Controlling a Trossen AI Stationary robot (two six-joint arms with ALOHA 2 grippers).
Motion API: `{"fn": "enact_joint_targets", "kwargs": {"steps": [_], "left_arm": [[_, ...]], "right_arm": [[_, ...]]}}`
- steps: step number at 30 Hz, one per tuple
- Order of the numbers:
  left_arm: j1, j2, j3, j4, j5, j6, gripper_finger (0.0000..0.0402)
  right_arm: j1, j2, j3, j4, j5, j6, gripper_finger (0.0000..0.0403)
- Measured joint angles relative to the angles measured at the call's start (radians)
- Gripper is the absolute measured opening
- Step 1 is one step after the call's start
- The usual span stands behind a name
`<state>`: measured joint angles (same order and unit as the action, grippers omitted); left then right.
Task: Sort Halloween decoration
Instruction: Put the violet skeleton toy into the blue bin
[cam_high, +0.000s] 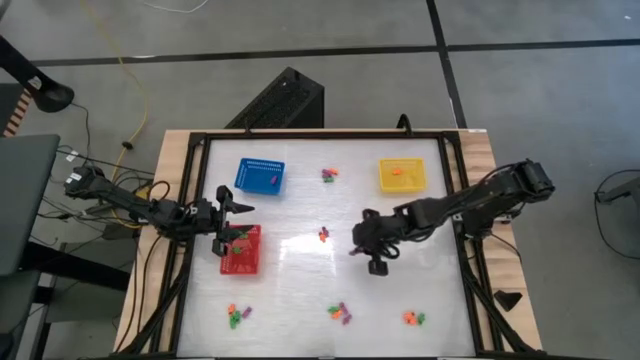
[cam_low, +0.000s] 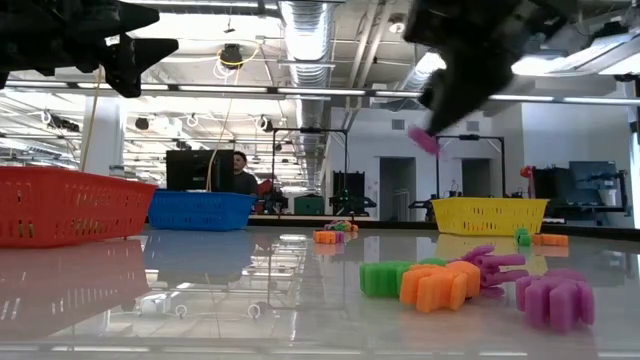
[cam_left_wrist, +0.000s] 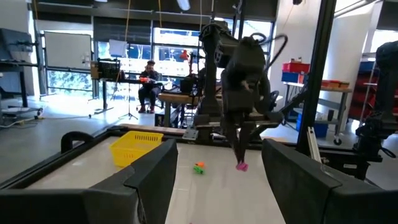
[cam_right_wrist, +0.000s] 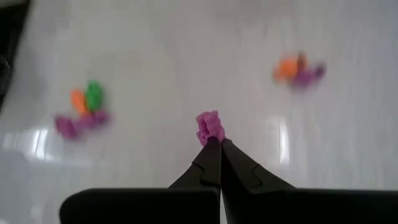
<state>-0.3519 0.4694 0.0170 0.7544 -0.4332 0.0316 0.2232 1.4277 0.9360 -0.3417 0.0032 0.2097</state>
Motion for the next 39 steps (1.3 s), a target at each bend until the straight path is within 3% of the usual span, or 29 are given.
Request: {"fn": "enact_joint_targets", "kwargs": {"steps": [5,11,19,28,33,39], "left_arm": [[0.0,0.0,0.0,0.0,0.0,-0.013,0.0226],[0.0,0.0,0.0,-0.004,0.0,-0.001,0.0226],[0.0,0.002,0.0,-0.011,-0.001,0.013,0.0226],[0.0,0.002,0.0,-0.06,-0.102,0.013,0.0226],[0.0,0.002,0.0,-0.072,-0.132,0.017,0.0226],[0.0,0.001,0.001,-0.093,-0.135,0.039,0.0226]], "right_arm": [[-0.018,0.0,0.0,0.091,0.003,-0.065,0.0022],[-0.029,0.001,0.0,0.126,0.101,-0.127,0.0022],[-0.082,0.001,0.0,0.268,0.101,-0.223,0.0022],[-0.184,0.039,-0.057,0.644,0.092,-0.302,0.0022],[-0.265,0.234,-0.051,0.95,0.019,-0.311,0.0022],[-0.376,0.5,0.172,1.079,-0.061,-0.308,0.0023]]}}
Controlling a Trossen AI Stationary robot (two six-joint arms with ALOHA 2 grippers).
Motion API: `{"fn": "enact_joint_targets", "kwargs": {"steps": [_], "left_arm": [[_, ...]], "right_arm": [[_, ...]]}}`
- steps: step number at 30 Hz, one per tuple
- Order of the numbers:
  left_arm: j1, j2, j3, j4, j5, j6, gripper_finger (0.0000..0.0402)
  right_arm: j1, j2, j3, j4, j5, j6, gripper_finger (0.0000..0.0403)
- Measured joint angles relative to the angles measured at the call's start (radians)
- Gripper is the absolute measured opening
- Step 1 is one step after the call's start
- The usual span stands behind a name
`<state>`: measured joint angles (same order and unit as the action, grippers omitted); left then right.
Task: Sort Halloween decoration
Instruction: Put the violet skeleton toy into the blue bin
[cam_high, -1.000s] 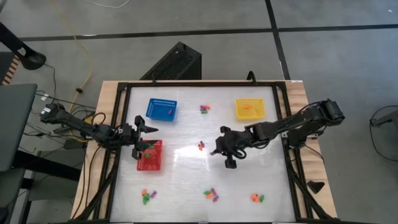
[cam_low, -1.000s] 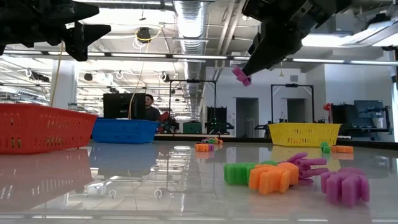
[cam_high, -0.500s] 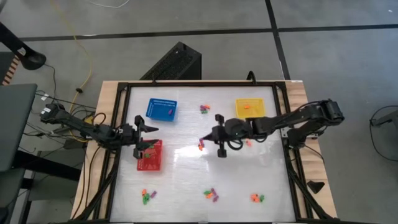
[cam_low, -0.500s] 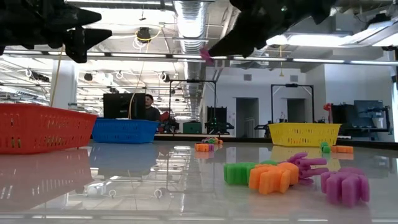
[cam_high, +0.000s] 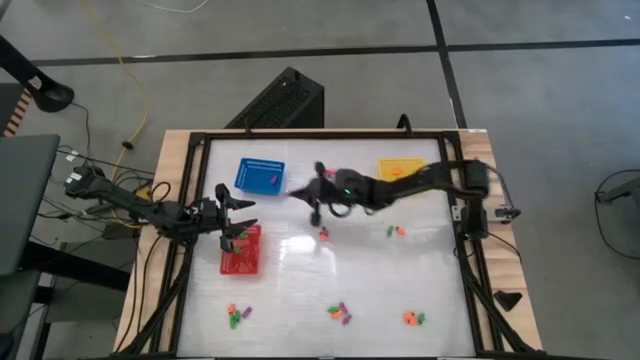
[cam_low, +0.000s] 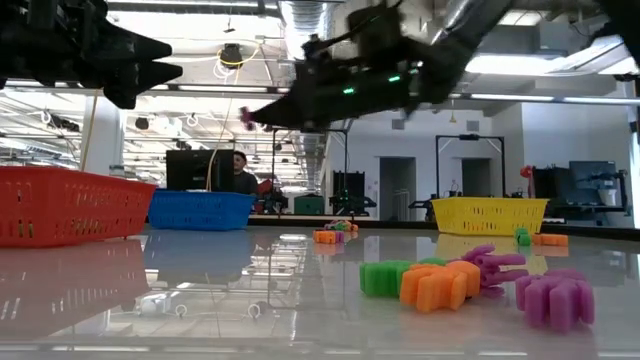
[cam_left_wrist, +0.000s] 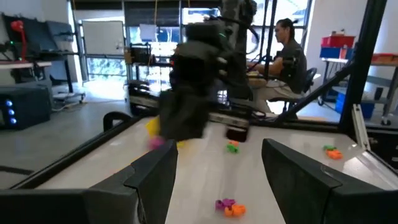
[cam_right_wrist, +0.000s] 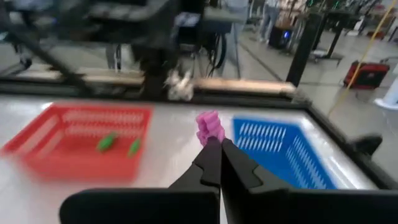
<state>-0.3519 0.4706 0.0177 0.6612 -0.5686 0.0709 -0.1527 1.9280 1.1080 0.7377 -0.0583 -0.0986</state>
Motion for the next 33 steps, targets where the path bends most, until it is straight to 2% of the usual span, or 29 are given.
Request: {"fn": "enact_joint_targets", "kwargs": {"steps": [3,6,9,13,20,24,31,33], "left_arm": [[0.0,0.0,0.0,-0.001,-0.007,0.031,0.0226],[0.003,0.0,0.0,0.0,-0.014,0.067,0.0226],[0.012,0.0,0.0,0.001,-0.015,0.089,0.0226],[0.026,0.0,0.0,0.002,-0.01,0.098,0.0226],[0.056,0.0,0.0,0.038,0.004,0.163,0.0226],[0.075,0.0,0.021,0.053,0.005,0.216,0.0226],[0.114,0.0,0.079,-0.016,0.012,0.201,0.0226],[0.13,0.0,0.091,-0.052,0.044,0.177,0.0226]], "right_arm": [[-0.053,0.12,0.168,-0.056,-0.064,0.02,0.0023],[-0.096,0.234,0.327,-0.162,-0.08,0.054,0.003],[-0.127,0.315,0.468,-0.272,-0.081,0.076,0.005],[-0.152,0.372,0.594,-0.388,-0.133,0.075,0.0085],[-0.161,0.38,0.667,-0.534,-0.137,0.06,0.0164],[-0.165,0.338,0.673,-0.641,-0.143,0.003,0.0195],[-0.151,0.221,0.675,-0.938,-0.152,-0.141,0.0203],[-0.142,0.184,0.674,-1.045,-0.154,-0.182,0.02]]}}
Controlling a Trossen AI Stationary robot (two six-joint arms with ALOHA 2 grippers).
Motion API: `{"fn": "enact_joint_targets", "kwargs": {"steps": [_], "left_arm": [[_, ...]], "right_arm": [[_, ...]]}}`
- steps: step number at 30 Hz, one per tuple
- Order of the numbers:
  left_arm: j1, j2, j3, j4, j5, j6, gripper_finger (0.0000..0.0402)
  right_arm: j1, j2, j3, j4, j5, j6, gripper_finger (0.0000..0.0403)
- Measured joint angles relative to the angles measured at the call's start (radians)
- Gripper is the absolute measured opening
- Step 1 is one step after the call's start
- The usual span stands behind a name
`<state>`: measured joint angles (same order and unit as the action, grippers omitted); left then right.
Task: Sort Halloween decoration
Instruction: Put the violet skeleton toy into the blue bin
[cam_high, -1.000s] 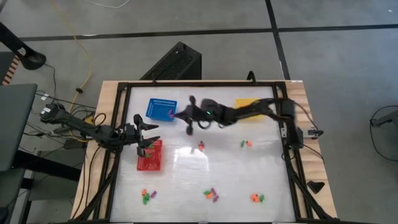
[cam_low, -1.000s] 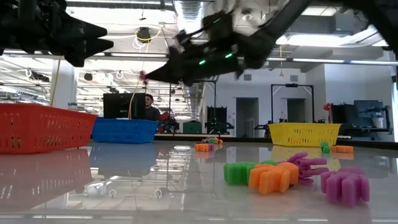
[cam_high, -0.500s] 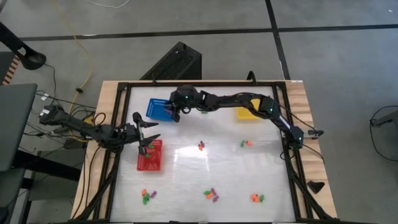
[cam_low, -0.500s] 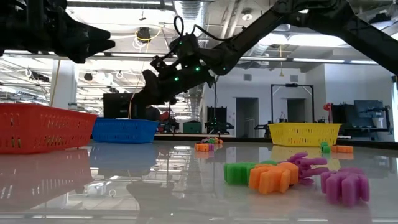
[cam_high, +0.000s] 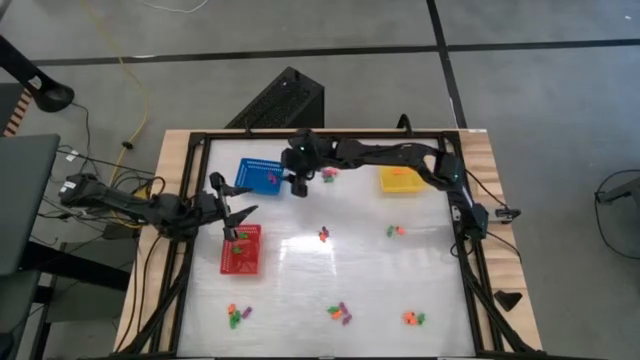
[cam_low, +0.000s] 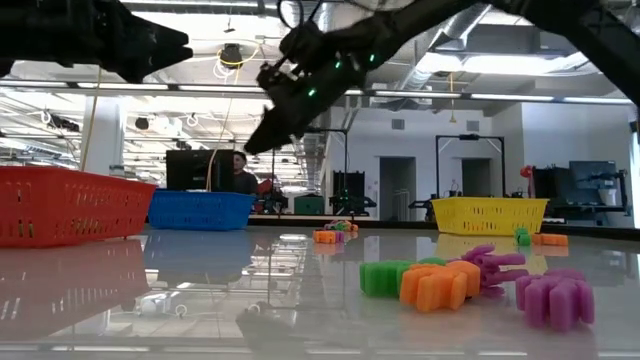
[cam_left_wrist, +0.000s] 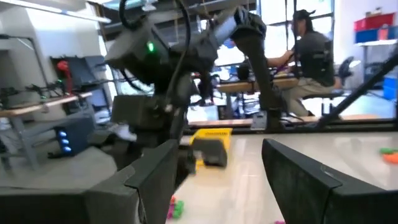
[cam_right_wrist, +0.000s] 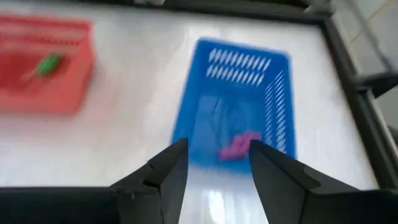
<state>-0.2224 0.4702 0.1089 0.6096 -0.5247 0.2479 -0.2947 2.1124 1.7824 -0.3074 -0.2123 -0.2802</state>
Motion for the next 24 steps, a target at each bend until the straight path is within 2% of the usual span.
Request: {"fn": "enact_joint_targets", "kwargs": {"steps": [4,8,15,24], "left_arm": [[0.04,0.0,0.002,-0.017,0.156,-0.054,0.0226],[0.085,0.0,0.002,-0.017,0.285,-0.109,0.0226],[0.136,0.0,0.002,-0.018,0.301,-0.206,0.0226],[0.138,0.0,0.002,-0.012,0.276,-0.278,0.0226]], "right_arm": [[0.022,-0.052,-0.009,-0.182,-0.004,-0.071,0.0194],[0.037,-0.088,-0.063,-0.243,-0.04,-0.11,0.0189],[0.06,-0.134,-0.146,-0.235,-0.059,-0.089,0.0184],[0.146,-0.166,-0.205,-0.258,-0.063,-0.03,0.0184]]}}
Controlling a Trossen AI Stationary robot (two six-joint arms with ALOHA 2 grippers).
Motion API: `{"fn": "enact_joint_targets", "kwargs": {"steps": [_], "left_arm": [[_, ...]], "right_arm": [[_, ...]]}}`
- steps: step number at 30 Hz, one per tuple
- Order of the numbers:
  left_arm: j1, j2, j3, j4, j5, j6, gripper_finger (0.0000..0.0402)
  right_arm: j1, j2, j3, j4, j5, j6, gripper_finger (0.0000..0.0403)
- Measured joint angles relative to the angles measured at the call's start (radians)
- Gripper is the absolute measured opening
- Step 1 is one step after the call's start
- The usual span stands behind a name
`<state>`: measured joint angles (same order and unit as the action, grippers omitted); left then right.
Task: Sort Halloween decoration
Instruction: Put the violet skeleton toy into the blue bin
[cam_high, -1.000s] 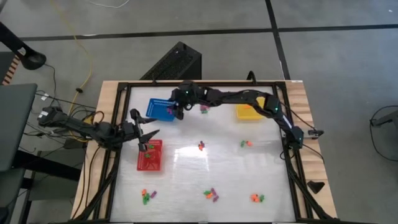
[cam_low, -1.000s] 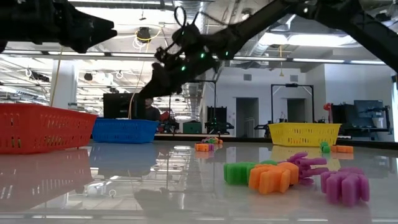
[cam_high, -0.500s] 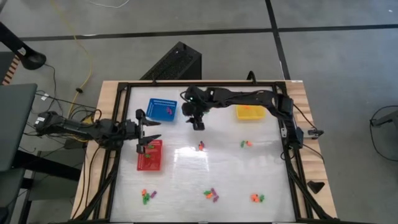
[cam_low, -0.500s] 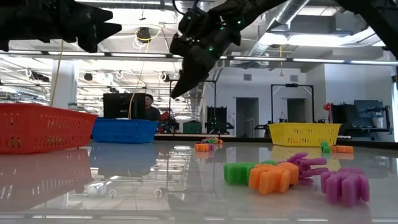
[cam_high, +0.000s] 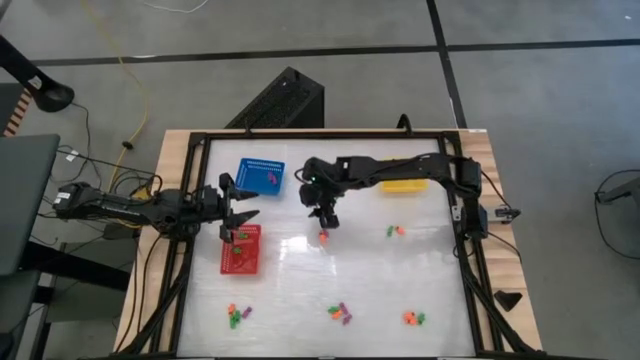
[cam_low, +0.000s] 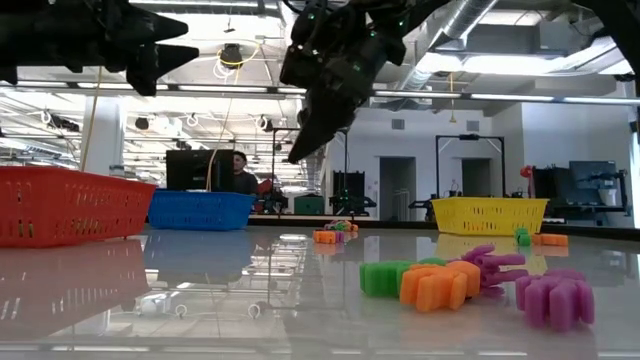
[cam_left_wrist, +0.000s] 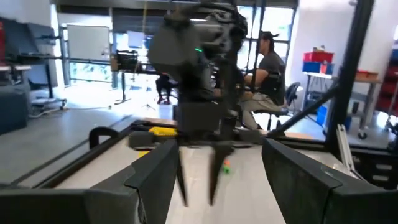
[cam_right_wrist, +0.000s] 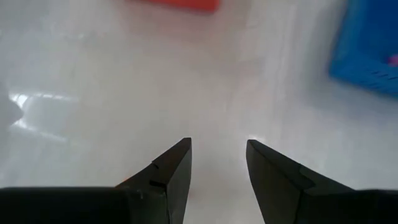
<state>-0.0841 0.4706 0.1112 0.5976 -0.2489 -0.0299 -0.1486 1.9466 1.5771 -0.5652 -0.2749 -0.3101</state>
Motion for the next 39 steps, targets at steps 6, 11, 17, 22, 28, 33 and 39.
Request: {"fn": "enact_joint_targets", "kwargs": {"steps": [6,11,17,22,28,33,39], "left_arm": [[0.0,0.0,0.0,0.056,-0.108,-0.054,0.0226],[0.0,0.0,0.001,0.061,-0.12,-0.085,0.0226],[-0.001,0.0,0.001,0.065,-0.041,-0.096,0.0226],[-0.002,0.0,0.001,0.064,-0.001,-0.067,0.0226],[-0.002,0.0,0.001,0.065,-0.001,-0.022,0.0226],[-0.002,0.0,0.001,0.064,-0.002,-0.019,0.0226],[-0.002,0.0,0.001,0.073,-0.053,-0.003,0.0226]], "right_arm": [[0.087,0.0,0.0,-0.027,0.008,0.03,0.0184],[0.168,-0.025,0.001,-0.136,0.01,0.051,0.0184],[0.245,-0.128,-0.155,-0.074,0.011,0.084,0.0183],[0.253,-0.282,-0.432,0.223,0.02,0.25,0.0172],[0.299,-0.435,-0.629,0.445,0.07,0.441,0.0157],[0.362,-0.462,-0.669,0.457,0.101,0.474,0.0151],[0.386,-0.331,-0.667,0.776,0.096,0.315,0.015]]}}
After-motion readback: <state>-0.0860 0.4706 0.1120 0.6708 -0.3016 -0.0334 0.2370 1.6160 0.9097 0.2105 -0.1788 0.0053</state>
